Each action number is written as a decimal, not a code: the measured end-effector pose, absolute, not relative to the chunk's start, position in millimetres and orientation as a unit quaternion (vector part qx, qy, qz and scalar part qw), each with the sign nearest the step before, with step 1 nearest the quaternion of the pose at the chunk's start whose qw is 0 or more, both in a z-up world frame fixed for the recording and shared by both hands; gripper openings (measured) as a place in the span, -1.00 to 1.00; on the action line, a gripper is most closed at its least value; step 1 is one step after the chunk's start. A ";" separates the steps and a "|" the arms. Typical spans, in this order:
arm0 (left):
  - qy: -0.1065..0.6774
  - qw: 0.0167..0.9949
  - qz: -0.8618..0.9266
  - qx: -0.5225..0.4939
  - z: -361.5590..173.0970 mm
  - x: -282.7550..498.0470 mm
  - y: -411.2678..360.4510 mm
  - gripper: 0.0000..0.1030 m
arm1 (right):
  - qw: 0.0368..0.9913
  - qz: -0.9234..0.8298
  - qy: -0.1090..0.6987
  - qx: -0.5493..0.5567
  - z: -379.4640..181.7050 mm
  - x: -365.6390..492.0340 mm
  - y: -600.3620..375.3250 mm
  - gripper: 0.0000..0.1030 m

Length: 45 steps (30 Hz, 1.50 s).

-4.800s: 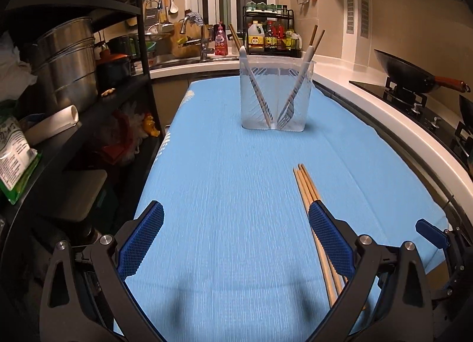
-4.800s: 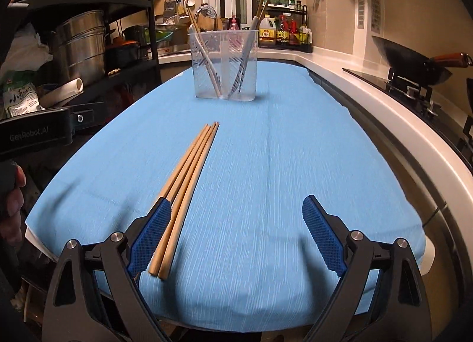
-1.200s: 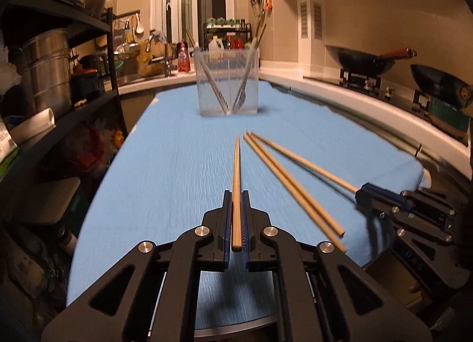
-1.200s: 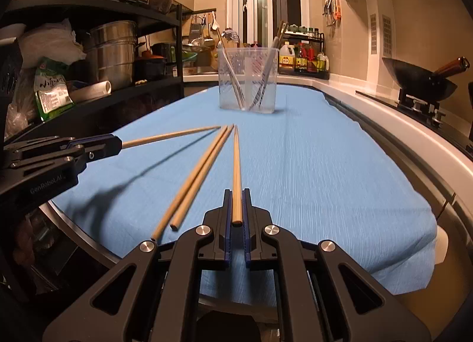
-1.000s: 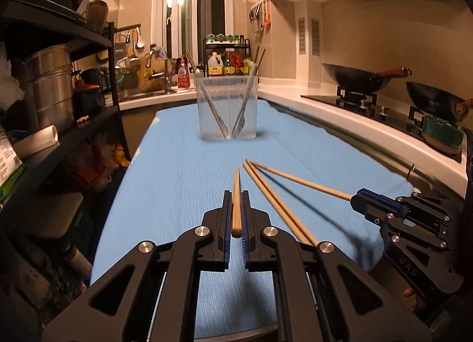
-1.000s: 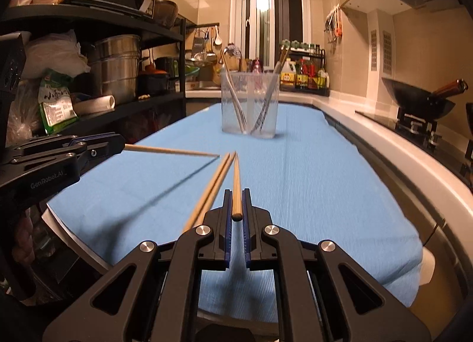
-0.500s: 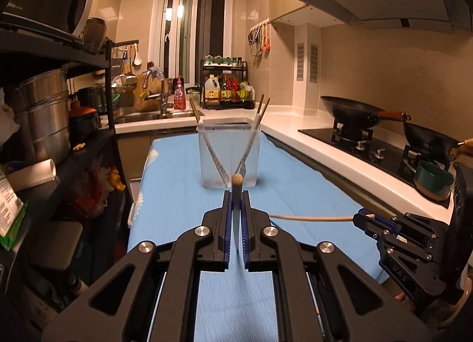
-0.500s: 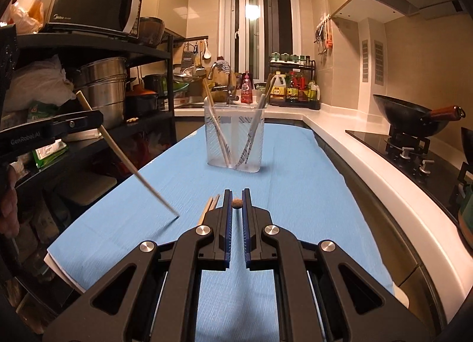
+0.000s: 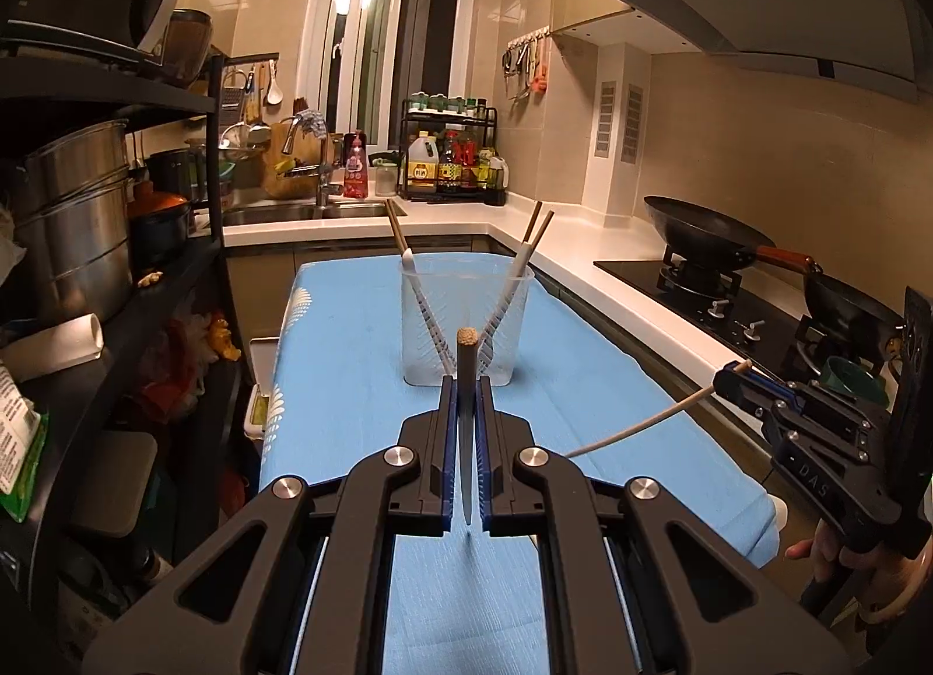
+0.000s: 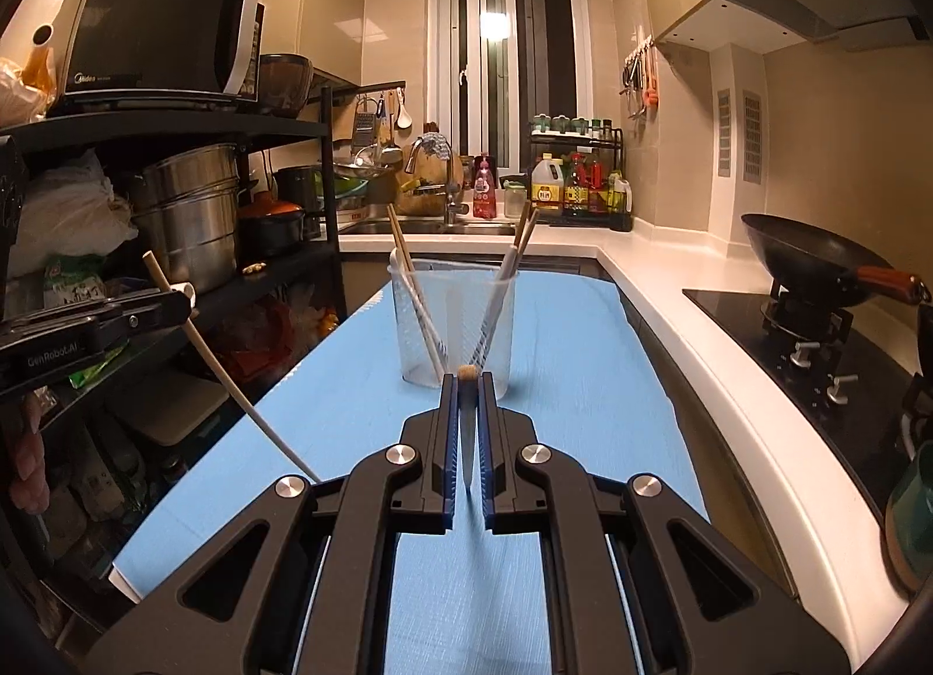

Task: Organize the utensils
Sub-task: 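Lift both chopsticks and carry both tools over the clear container, then lower both chopsticks into the container and open both tools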

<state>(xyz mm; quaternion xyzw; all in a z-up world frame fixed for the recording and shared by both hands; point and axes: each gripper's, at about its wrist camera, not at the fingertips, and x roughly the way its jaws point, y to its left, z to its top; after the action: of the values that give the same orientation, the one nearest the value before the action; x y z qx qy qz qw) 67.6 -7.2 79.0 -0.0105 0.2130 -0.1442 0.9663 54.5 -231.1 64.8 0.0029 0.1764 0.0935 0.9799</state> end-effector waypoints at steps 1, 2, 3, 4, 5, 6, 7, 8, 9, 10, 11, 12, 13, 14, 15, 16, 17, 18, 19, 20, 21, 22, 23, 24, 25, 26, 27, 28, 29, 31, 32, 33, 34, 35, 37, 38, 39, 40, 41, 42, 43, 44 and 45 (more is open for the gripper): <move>0.214 0.966 -0.144 -0.010 83.0 69.6 -6.5 -0.89 | 0.980 0.095 0.178 0.002 69.1 58.1 -231.1 -0.87; 0.214 0.966 -0.143 -0.009 86.8 72.1 -6.0 -0.89 | 0.979 0.096 0.180 0.003 72.5 61.3 -231.1 -0.87; 0.214 0.967 -0.141 -0.006 90.9 74.7 -6.3 -0.89 | 0.978 0.097 0.183 0.005 76.9 65.4 -231.5 -0.87; 0.214 0.967 -0.140 -0.003 95.3 77.2 -6.8 -0.89 | 0.978 0.098 0.184 0.005 81.0 68.6 -231.5 -0.87; 0.214 0.967 -0.139 -0.001 99.0 79.2 -7.7 -0.89 | 0.978 0.099 0.184 0.004 84.6 70.8 -231.3 -0.87; 0.212 0.967 -0.140 0.000 105.0 82.2 -7.5 -0.89 | 0.978 0.099 0.184 0.004 88.9 73.5 -231.2 -0.87; 0.212 0.967 -0.142 0.000 110.2 84.5 -7.9 -0.89 | 0.978 0.101 0.183 0.005 95.7 77.4 -231.0 -0.87; 0.210 0.967 -0.145 0.000 116.5 87.6 -7.6 -0.89 | 0.978 0.103 0.182 0.004 101.2 80.0 -229.9 -0.87; 0.208 0.967 -0.147 0.001 123.5 91.3 -7.6 -0.89 | 0.978 0.104 0.180 0.003 108.1 83.7 -228.6 -0.87; 0.207 0.967 -0.148 0.001 129.7 95.3 -7.7 -0.89 | 0.979 0.104 0.177 0.001 114.0 86.8 -227.0 -0.87; 0.205 0.967 -0.150 0.000 136.9 99.0 -7.4 -0.89 | 0.979 0.104 0.173 -0.002 120.4 89.9 -225.3 -0.87; 0.203 0.967 -0.153 0.000 142.8 102.3 -7.1 -0.89 | 0.980 0.105 0.170 -0.006 127.2 93.1 -223.6 -0.87; 0.199 0.968 -0.154 0.000 150.9 106.3 -6.7 -0.89 | 0.980 0.106 0.167 -0.009 135.2 97.2 -222.0 -0.87; 0.195 0.968 -0.156 0.001 159.0 110.6 -6.5 -0.89 | 0.981 0.107 0.164 -0.012 142.4 101.0 -220.2 -0.87; 0.193 0.969 -0.157 0.002 166.4 114.8 -6.8 -0.89 | 0.981 0.109 0.161 -0.013 150.9 106.1 -218.9 -0.87; 0.190 0.969 -0.158 0.003 172.9 119.0 -7.5 -0.89 | 0.981 0.111 0.159 -0.012 157.2 110.3 -218.1 -0.87; 0.187 0.969 -0.159 0.005 179.5 123.9 -8.8 -0.89 | 0.981 0.113 0.157 -0.012 165.1 116.0 -217.1 -0.87; 0.185 0.969 -0.161 0.007 186.7 129.7 -10.1 -0.89 | 0.981 0.114 0.155 -0.011 172.5 122.0 -215.9 -0.87; 0.183 0.969 -0.163 0.008 193.1 135.2 -11.9 -0.89 | 0.981 0.115 0.153 -0.010 179.8 127.6 -214.8 -0.87; 0.179 0.970 -0.165 0.010 199.8 141.4 -13.8 -0.89 | 0.982 0.117 0.151 -0.008 186.4 132.9 -214.1 -0.87; 0.175 0.971 -0.165 0.014 206.0 147.2 -16.3 -0.89 | 0.982 0.120 0.147 -0.006 194.4 139.1 -213.5 -0.87; 0.171 0.971 -0.165 0.017 210.6 152.1 -18.2 -0.89 | 0.982 0.122 0.143 -0.004 200.1 143.3 -212.8 -0.87; 0.165 0.972 -0.164 0.020 216.1 158.5 -20.2 -0.89 | 0.983 0.125 0.138 -0.001 207.8 149.3 -212.0 -0.87; 0.162 0.973 -0.164 0.022 220.2 163.9 -22.0 -0.89 | 0.983 0.126 0.132 -0.002 214.9 155.2 -210.8 -0.87; 0.159 0.973 -0.165 0.022 224.9 172.5 -24.0 -0.89 | 0.984 0.126 0.127 -0.004 219.8 160.5 -209.2 -0.87; 0.156 0.974 -0.165 0.023 228.4 179.9 -25.8 -0.89 | 0.985 0.126 0.121 -0.007 225.0 167.9 -207.4 -0.87; 0.155 0.974 -0.165 0.022 230.5 185.9 -27.5 -0.89 | 0.985 0.125 0.117 -0.010 227.9 173.8 -205.1 -0.87; 0.154 0.974 -0.165 0.021 232.8 194.3 -29.3 -0.89 | 0.986 0.124 0.114 -0.013 230.8 183.5 -203.5 -0.87; 0.153 0.974 -0.165 0.021 234.1 202.5 -30.9 -0.89 | 0.986 0.122 0.114 -0.014 231.8 190.1 -202.1 -0.87; 0.155 0.974 -0.164 0.020 234.6 217.5 -33.8 -0.89 | 0.986 0.119 0.115 -0.014 232.0 206.2 -199.5 -0.87; 0.157 0.974 -0.165 0.019 234.2 225.3 -35.1 -0.89 | 0.986 0.117 0.116 -0.013 230.4 214.8 -199.3 -0.87; 0.159 0.973 -0.164 0.019 232.6 234.3 -36.9 -0.89 | 0.986 0.116 0.118 -0.011 227.9 223.2 -199.6 -0.87; 0.162 0.973 -0.164 0.019 230.4 240.4 -38.5 -0.89 | 0.986 0.115 0.122 -0.010 225.2 229.9 -198.7 -0.87; 0.165 0.972 -0.165 0.020 227.5 248.4 -40.3 -0.89 | 0.986 0.113 0.125 -0.009 221.4 237.8 -198.6 -0.87; 0.176 0.970 -0.165 0.020 219.8 263.5 -43.4 -0.89 | 0.985 0.113 0.132 -0.008 214.7 251.0 -198.7 -0.87; 0.182 0.969 -0.167 0.019 215.0 270.2 -44.1 -0.89 | 0.984 0.112 0.137 -0.009 209.9 257.7 -198.5 -0.87; 0.187 0.968 -0.168 0.017 210.3 276.9 -45.0 -0.89 | 0.984 0.111 0.141 -0.010 205.0 263.3 -198.2 -0.87; 0.193 0.967 -0.168 0.017 204.2 284.3 -46.4 -0.89 | 0.983 0.110 0.146 -0.011 200.2 268.4 -197.3 -0.87; 0.198 0.966 -0.168 0.016 199.4 289.5 -46.5 -0.89 | 0.983 0.109 0.149 -0.011 195.6 272.3 -197.9 -0.87; 0.203 0.964 -0.169 0.014 193.7 295.1 -47.1 -0.89 | 0.982 0.108 0.154 -0.009 190.7 277.2 -198.8 -0.87; 0.209 0.963 -0.169 0.014 187.5 300.8 -48.1 -0.89 | 0.981 0.107 0.158 -0.007 187.2 282.1 -199.0 -0.87; 0.214 0.962 -0.168 0.014 182.1 305.5 -48.1 -0.89 | 0.981 0.106 0.164 -0.004 181.9 287.0 -200.4 -0.87; 0.221 0.961 -0.167 0.014 174.8 311.2 -48.7 -0.89 | 0.980 0.105 0.169 -0.002 176.7 291.6 -201.4 -0.87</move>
<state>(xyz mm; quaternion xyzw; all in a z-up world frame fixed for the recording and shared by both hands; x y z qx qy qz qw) 311.2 -48.7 174.8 0.0140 0.2205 -0.1669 0.9609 291.6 -201.4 176.7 -0.0024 0.1687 0.1048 0.9801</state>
